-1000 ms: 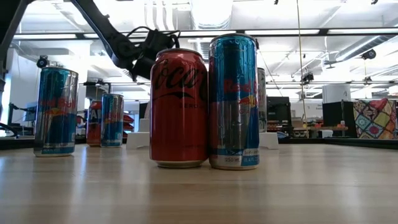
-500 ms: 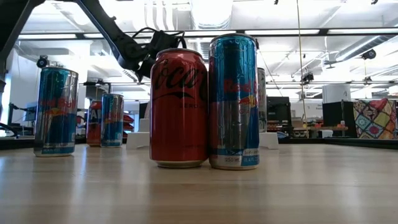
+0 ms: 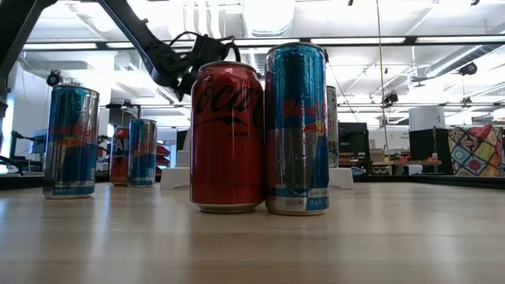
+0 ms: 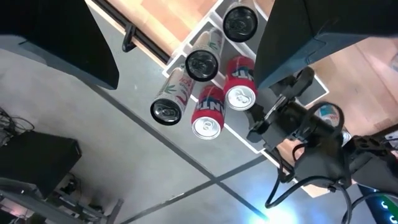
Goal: Place canned beverage on shelf
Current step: Put the bottom orange soda can on the middle tier of the shelf aligned with the other orange soda can
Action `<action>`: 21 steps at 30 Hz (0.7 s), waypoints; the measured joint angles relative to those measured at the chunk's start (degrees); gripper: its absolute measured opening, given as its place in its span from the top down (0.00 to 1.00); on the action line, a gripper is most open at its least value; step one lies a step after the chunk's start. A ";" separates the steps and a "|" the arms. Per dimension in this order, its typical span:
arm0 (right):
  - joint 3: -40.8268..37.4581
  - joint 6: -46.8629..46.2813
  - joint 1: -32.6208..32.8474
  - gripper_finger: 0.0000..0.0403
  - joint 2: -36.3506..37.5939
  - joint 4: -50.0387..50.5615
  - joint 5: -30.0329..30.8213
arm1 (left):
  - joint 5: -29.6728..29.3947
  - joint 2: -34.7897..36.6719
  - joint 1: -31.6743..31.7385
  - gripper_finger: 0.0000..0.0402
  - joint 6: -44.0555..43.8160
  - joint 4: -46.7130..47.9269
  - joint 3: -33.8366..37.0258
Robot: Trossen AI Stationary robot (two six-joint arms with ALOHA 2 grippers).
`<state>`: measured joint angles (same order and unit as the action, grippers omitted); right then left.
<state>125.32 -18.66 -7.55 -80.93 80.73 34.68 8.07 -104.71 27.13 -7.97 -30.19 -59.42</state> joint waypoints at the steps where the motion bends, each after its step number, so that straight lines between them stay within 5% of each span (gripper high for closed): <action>1: 0.00 0.18 0.00 0.10 0.00 0.02 0.00 | -1.00 0.00 -0.45 0.26 0.64 -0.08 -0.19; 21: -0.11 -0.14 0.02 0.10 1.11 2.42 -0.04 | -6.06 -1.07 -1.93 0.26 1.59 -0.10 -0.06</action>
<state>125.21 -18.80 -7.53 -79.81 83.14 34.63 2.01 -105.78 25.20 -6.38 -30.29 -59.48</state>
